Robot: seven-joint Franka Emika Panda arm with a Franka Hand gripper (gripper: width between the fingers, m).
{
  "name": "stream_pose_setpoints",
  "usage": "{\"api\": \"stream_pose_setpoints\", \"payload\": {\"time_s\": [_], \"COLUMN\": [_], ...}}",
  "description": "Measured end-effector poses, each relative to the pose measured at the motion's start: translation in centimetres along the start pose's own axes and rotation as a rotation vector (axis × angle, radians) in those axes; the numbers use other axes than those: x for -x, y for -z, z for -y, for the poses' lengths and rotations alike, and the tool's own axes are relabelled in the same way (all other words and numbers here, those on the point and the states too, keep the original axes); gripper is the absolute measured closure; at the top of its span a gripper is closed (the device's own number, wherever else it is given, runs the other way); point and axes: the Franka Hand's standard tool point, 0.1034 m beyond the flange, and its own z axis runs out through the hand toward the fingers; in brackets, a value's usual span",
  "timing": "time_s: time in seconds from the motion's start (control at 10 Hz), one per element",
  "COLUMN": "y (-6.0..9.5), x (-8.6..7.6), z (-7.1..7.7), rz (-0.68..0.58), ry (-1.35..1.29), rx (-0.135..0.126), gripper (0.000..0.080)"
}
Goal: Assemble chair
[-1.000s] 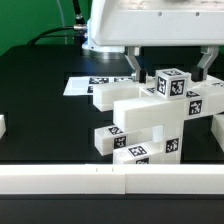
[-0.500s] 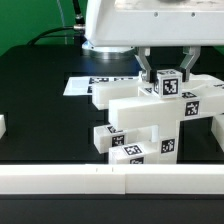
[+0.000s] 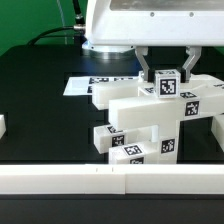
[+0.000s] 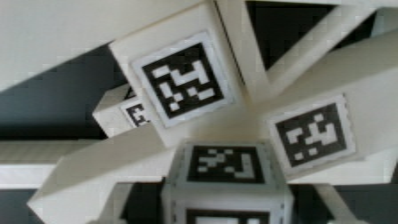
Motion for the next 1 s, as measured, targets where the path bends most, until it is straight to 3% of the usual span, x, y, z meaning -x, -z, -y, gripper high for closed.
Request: {"api": "stream_pose_setpoints", "payload": {"time_s": [1.0], "y": [0.0], "x": [0.06], "z": [0.36], "rz": [0.005], "ry": [-0.604], "rx": [-0.013], "gripper": [0.0511]}}
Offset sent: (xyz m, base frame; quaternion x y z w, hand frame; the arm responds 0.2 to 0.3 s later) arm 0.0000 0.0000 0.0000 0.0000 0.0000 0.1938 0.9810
